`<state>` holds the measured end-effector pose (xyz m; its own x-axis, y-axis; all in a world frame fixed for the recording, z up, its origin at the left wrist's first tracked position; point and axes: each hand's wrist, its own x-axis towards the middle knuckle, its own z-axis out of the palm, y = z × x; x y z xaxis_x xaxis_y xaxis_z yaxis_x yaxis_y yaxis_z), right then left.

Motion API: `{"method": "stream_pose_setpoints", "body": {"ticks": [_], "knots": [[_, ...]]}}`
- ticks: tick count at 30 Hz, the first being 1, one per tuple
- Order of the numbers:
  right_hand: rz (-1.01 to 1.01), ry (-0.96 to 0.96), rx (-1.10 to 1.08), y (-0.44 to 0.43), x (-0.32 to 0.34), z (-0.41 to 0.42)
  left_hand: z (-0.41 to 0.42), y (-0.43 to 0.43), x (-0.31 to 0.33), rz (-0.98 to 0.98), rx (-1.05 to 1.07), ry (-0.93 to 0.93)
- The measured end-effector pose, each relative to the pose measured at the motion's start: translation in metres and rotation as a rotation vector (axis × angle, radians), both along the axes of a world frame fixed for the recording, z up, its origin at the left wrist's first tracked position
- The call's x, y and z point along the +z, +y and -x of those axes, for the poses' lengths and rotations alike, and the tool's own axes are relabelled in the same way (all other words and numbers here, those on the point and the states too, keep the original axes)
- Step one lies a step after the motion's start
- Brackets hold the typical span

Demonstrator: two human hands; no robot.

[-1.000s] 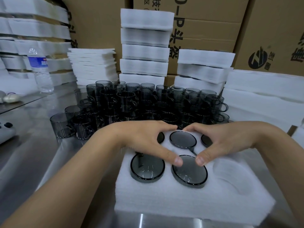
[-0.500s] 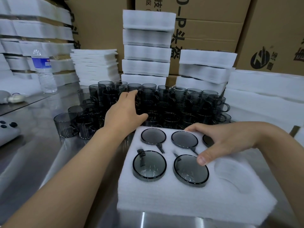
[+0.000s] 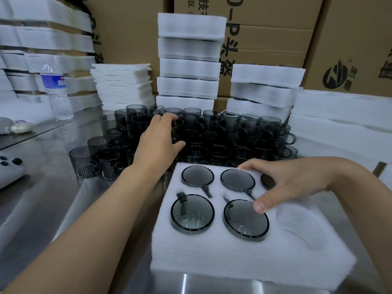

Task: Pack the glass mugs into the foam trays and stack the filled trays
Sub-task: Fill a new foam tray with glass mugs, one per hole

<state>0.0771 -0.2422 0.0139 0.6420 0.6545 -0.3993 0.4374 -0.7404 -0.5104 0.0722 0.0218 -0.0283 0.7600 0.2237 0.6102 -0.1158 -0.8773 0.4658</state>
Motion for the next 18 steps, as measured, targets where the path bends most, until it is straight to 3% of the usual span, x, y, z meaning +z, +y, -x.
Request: {"method": "stream_pose_setpoints", "body": {"ticks": [8,18], "knots": [[-0.049,-0.061,-0.014,0.0,0.001,-0.003,0.012,-0.02,0.012,0.016,-0.159,-0.155],[-0.718,-0.053,-0.375,0.025,-0.012,-0.01,0.027,-0.039,0.017,-0.078,-0.462,-0.151]]}}
